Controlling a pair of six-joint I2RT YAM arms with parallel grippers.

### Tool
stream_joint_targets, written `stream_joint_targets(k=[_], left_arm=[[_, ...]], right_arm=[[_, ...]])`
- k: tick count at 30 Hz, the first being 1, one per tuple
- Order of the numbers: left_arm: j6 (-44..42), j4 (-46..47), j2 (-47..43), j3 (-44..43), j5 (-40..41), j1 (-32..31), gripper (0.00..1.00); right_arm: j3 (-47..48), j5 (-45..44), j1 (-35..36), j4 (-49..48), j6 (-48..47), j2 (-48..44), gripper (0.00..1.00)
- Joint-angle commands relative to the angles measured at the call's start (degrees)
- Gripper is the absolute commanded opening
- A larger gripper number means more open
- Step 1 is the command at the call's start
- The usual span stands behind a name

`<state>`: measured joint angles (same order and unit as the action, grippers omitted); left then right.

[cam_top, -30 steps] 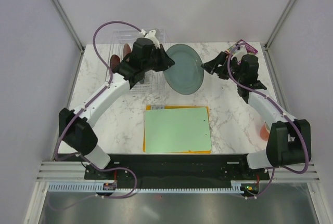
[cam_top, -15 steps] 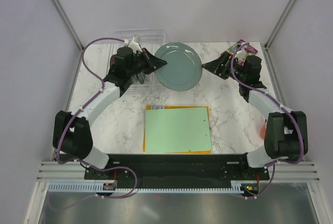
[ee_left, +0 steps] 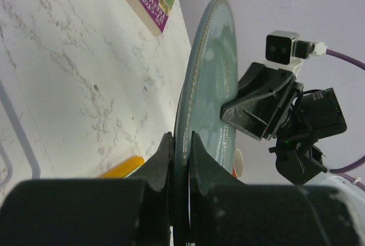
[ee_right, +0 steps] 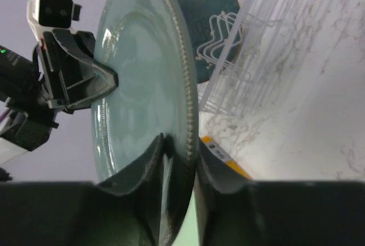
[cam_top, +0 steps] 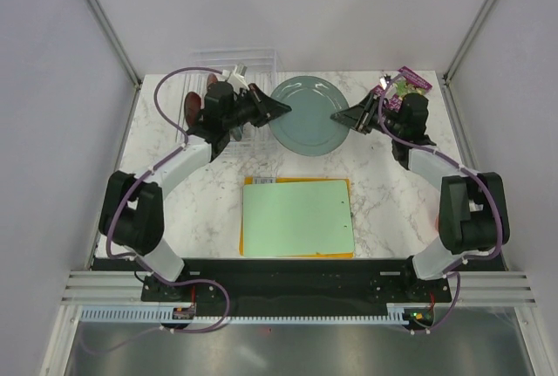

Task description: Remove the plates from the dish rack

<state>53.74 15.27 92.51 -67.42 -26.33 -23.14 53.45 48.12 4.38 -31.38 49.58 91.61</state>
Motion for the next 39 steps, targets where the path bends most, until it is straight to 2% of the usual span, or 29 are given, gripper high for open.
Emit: stream_joint_targets(k=[1, 2, 5, 6, 8, 9, 10, 11, 12, 13, 15, 21, 25, 29, 32, 39], left_arm=[[5.2, 10.7, 0.4, -3.6, -4.9, -0.9, 0.02], [5.2, 10.7, 0.7, -3.6, -4.8, -0.9, 0.02], [4.9, 10.6, 2.2, -3.8, -5.4, -0.8, 0.02], [3.6, 10.2, 3.5, -4.6, -5.7, -0.8, 0.15], [0.8, 3.7, 4.3, -8.0, -4.8, -0.7, 0.36], [-3.7, 0.5, 4.6, -9.2, -3.6, -0.6, 0.53], [-6.2, -6.8, 4.6, -10.4, 0.2, -0.6, 0.57], [-8.8, -9.9, 4.3, -12.5, 2.7, -0.7, 0.61], [-13.4, -13.0, 4.0, -13.2, 5.6, -0.6, 0.72], [-15.5, -15.0, 3.2, -13.7, 11.0, -0.6, 0.77], [-20.8, -19.7, 2.2, -14.7, 15.8, -0.6, 0.85], [-29.9, -21.9, -3.0, -13.8, 29.3, -0.4, 0.88], [-34.7, -21.2, -5.8, -11.5, 38.8, -0.4, 0.95], [-41.1, -19.1, -7.2, -8.4, 45.1, -0.4, 0.96], [-43.3, -18.0, -7.2, -7.3, 48.3, -0.1, 0.99], [-43.5, -18.1, -4.5, -7.5, 48.7, 0.2, 0.99]], right_arm=[[2.5, 3.1, 0.5, -2.3, -0.7, 0.5, 0.07], [2.8, 2.9, 0.5, -1.8, -0.9, 0.5, 0.0], [3.2, 3.5, 0.5, -2.5, -1.0, 0.3, 0.0], [3.4, 2.7, 0.3, -0.4, -1.5, -0.1, 0.0], [5.7, -2.6, -0.8, 5.0, -5.4, -0.6, 0.0], [6.5, -4.2, -1.4, 8.8, -6.2, -0.7, 0.0], [7.2, -6.6, -2.0, 9.7, -6.6, -0.7, 0.0], [8.5, -7.9, -2.7, 10.6, -7.1, -0.6, 0.0], [9.4, -9.3, -4.1, 12.3, -7.3, -0.3, 0.0], [10.3, -10.6, -4.2, 13.5, -7.7, 0.1, 0.0], [13.9, -12.7, -6.9, 15.3, -8.4, 2.6, 0.0], [27.0, -14.5, -7.5, 19.2, -9.2, 15.9, 0.0], [35.5, -14.4, -7.6, 19.9, -7.9, 25.4, 0.0], [47.9, -13.7, -7.5, 22.8, -7.6, 36.1, 0.0], [55.2, -13.7, -7.4, 25.6, -7.6, 41.6, 0.0], [67.0, -14.6, -6.1, 32.7, -8.7, 50.7, 0.0]])
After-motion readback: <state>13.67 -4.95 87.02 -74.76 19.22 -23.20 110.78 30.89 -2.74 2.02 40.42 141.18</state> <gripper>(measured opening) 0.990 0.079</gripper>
